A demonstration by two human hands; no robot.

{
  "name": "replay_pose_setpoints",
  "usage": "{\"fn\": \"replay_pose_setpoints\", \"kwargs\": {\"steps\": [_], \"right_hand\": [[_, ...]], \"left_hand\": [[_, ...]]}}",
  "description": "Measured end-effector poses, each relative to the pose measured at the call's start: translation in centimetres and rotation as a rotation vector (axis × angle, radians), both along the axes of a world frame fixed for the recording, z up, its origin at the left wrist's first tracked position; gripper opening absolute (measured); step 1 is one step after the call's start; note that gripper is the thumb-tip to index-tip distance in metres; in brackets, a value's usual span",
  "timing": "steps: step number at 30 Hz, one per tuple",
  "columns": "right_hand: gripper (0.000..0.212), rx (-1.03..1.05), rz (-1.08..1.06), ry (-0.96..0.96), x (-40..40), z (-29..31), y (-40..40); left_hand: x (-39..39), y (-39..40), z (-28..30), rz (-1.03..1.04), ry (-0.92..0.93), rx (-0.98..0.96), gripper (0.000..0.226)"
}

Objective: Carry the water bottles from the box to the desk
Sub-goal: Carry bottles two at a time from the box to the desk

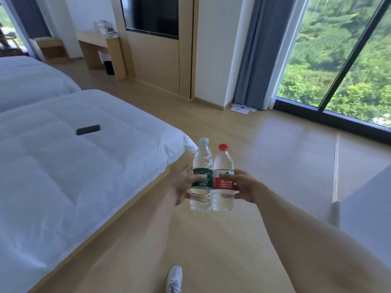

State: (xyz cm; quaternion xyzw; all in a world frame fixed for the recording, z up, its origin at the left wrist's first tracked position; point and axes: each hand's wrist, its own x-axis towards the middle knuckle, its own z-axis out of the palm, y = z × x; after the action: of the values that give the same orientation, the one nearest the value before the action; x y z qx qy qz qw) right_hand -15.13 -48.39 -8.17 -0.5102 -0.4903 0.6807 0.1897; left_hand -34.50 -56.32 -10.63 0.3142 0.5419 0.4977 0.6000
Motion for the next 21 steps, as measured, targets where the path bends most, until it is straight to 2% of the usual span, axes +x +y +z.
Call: {"fn": "replay_pose_setpoints", "kwargs": {"steps": [7,14,21], "right_hand": [[0.042,-0.021,-0.063,-0.027,-6.2,0.4,9.0],[0.045,-0.049,-0.135,-0.024,-11.3,0.6,16.3],[0.048,-0.063,-0.163,-0.06,-12.7,-0.2,23.4]], "left_hand": [[-7.0,10.5,0.3,-0.097,0.003,-0.004,0.049],[-12.0,19.4,0.5,-0.099,0.001,-0.047,0.031],[-13.7,27.0,-0.1,-0.144,0.005,-0.077,0.038]]}}
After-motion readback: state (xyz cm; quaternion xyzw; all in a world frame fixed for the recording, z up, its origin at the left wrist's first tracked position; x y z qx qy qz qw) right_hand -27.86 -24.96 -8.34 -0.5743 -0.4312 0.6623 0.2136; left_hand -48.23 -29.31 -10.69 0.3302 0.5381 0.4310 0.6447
